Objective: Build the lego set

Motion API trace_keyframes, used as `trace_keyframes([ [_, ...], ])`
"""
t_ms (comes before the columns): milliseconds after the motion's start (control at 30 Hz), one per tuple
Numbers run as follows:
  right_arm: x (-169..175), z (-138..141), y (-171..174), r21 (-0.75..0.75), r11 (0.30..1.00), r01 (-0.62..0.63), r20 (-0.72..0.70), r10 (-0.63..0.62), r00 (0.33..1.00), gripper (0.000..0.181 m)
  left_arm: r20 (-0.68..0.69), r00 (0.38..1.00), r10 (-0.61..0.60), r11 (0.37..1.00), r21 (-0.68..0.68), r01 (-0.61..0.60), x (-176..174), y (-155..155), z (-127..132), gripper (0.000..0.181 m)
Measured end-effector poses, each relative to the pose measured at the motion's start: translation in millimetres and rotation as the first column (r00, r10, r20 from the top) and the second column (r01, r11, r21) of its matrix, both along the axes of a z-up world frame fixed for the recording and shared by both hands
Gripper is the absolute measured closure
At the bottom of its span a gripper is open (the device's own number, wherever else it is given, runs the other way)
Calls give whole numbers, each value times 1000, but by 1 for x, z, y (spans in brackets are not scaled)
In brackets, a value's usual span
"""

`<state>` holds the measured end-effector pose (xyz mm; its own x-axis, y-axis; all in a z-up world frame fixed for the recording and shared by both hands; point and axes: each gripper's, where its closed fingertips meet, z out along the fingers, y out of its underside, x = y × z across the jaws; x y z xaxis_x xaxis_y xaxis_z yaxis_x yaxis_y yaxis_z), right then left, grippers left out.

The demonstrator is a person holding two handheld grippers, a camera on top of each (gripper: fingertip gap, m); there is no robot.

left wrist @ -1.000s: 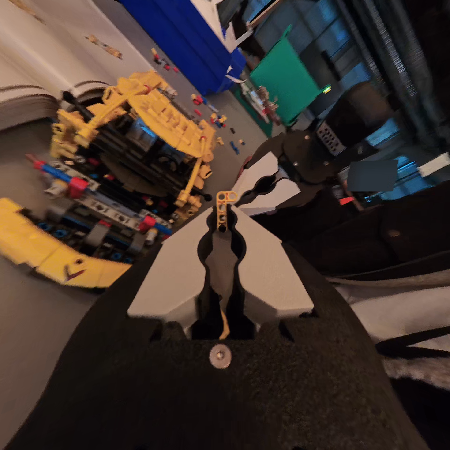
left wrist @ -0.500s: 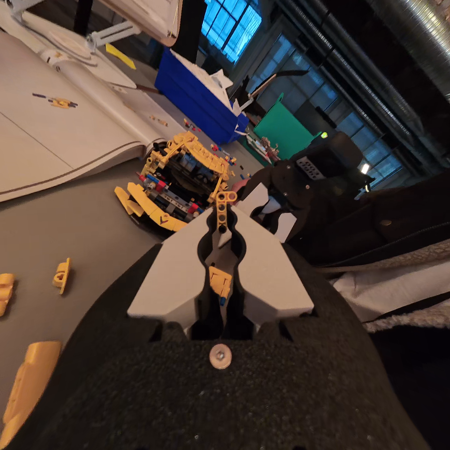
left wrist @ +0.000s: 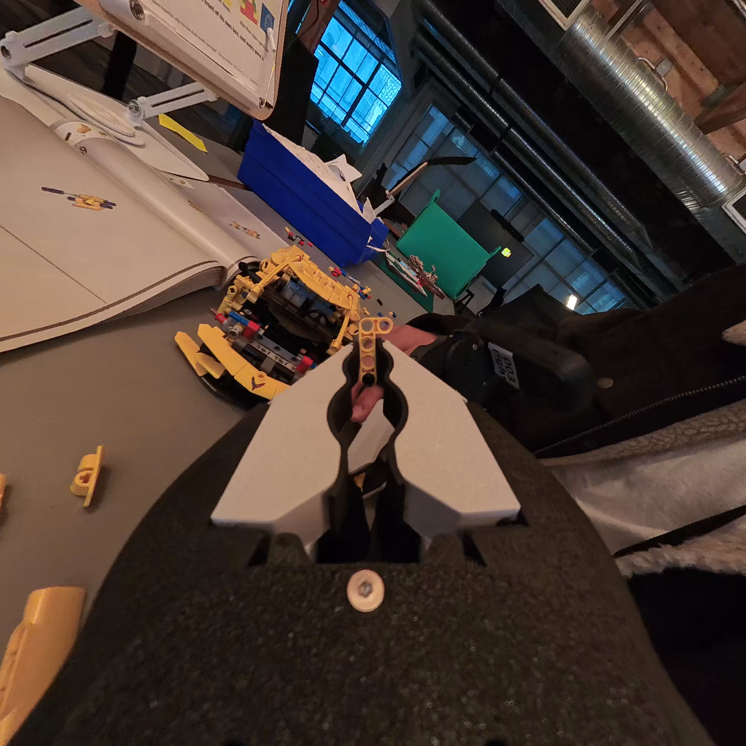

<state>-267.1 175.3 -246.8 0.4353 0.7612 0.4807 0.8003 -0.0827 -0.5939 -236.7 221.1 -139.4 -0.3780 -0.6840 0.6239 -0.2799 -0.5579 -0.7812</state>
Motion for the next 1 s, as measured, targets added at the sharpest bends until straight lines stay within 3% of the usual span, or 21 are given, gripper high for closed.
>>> trace_keyframes([
  [133, 5, 6, 4, -69, 996, 59, -25, -61, 998, 168, -3, 1000, -2, 1000, -2, 2, 0, 0, -1, 174],
  [233, 13, 33, 10, -149, 981, 121, -269, -158, 950, 175, 16, 1000, -15, 1000, -12, 15, -2, -2, 3, 175],
  [367, 25, 73, 12, -313, 943, 116, -605, -292, 741, 175, 56, 996, -65, 997, -31, 67, -5, -9, 10, 174],
  [467, 30, 98, 9, -363, 929, 74, -725, -332, 604, 175, 81, 990, -117, 992, -46, 121, -7, -19, 15, 175],
  [600, 34, 108, 7, -471, 882, -23, -796, -414, 441, 176, 97, 983, -153, 987, -32, 157, -7, -27, 17, 175],
  [733, 31, 112, 4, -490, 869, -73, -805, -419, 420, 176, 103, 978, -183, 983, -11, 185, -6, -35, 17, 174],
  [900, 29, 114, -1, -466, 881, -78, -799, -381, 465, 176, 92, 975, -204, 978, -12, 206, -6, -39, 16, 174],
  [1000, 31, 115, -2, -474, 876, -91, -808, -391, 442, 176, 87, 976, -202, 979, 14, 202, -4, -42, 15, 174],
])
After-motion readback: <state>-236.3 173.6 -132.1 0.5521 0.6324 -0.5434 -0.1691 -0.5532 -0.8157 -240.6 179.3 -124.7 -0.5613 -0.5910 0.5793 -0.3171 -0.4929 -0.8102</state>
